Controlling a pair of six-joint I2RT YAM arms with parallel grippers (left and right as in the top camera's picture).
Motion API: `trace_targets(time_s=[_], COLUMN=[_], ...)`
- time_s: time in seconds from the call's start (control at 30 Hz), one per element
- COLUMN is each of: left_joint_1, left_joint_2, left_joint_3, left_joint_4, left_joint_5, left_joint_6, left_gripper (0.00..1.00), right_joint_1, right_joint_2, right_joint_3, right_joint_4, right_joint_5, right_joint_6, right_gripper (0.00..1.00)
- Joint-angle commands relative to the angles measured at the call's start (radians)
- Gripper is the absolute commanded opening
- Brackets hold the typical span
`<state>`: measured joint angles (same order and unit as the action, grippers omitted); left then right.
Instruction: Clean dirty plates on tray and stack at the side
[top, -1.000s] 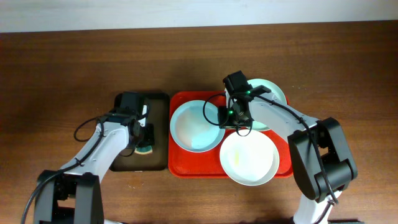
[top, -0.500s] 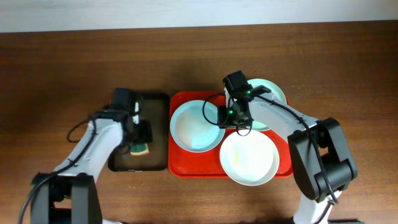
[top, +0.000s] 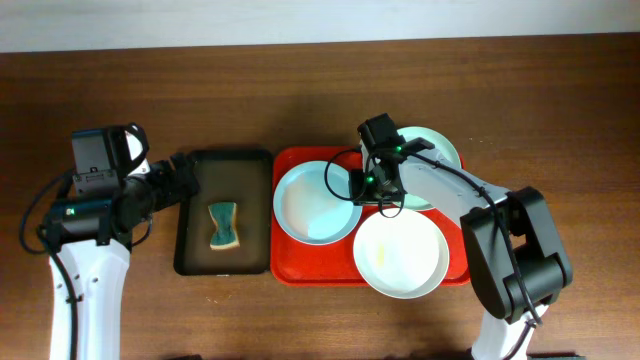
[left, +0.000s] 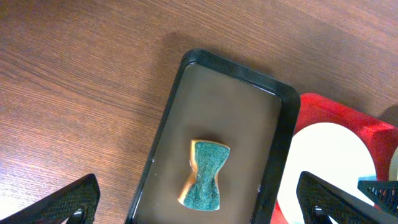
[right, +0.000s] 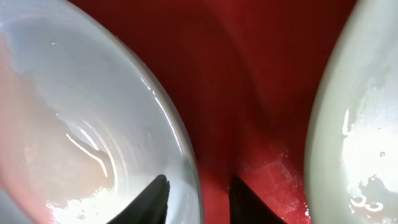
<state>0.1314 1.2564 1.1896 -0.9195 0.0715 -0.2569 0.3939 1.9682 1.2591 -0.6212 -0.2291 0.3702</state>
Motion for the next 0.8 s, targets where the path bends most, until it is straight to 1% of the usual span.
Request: trace_targets(time_s=[0.0,0.07,0.2,0.43,0.6,0.7,0.77], left_joint_1=[0.003,0.003,0.003,0.003,0.003,0.003,0.003], left_joint_2=[-0.010,-0.010,-0.010,-0.010,-0.010,-0.010,-0.010], left_joint_3=[0.010,0.010,0.010,0.010,0.010,0.010,0.010], left_joint_4=[0.001,0.001,0.001,0.001,0.001,0.001,0.001], left_joint_5=[0.011,0.011,0.011,0.011,0.011,0.011,0.011], left_joint_6=[-0.001,-0.001,-0.001,-0.001,-0.001,-0.001,-0.001], left_gripper=[0.99,0.99,0.99,0.99,0.99,0.99,0.99], right_joint_1=[0.006,0.006,0.001,-0.003,-0.001,0.017,0.047], right_joint_2=[0.018,0.018,-0.005,-0.117,-0.126,-0.126,-0.126], right_joint_3=[-0.005,-0.005,0.032,0.171,0.311,0.342,0.342], right_joint_4=[0.001,-0.007,-0.041,-0.226,-0.361,-0.354,-0.327], right_joint_5=[0.005,0.004,0.005,0.005,0.005,0.029,0.086], right_joint_6=[0.001,0.001,0.000,0.000,0.005,0.070,0.117], right_gripper=[0.15,0.04,0.04,0.04,0.04,0.04,0.04])
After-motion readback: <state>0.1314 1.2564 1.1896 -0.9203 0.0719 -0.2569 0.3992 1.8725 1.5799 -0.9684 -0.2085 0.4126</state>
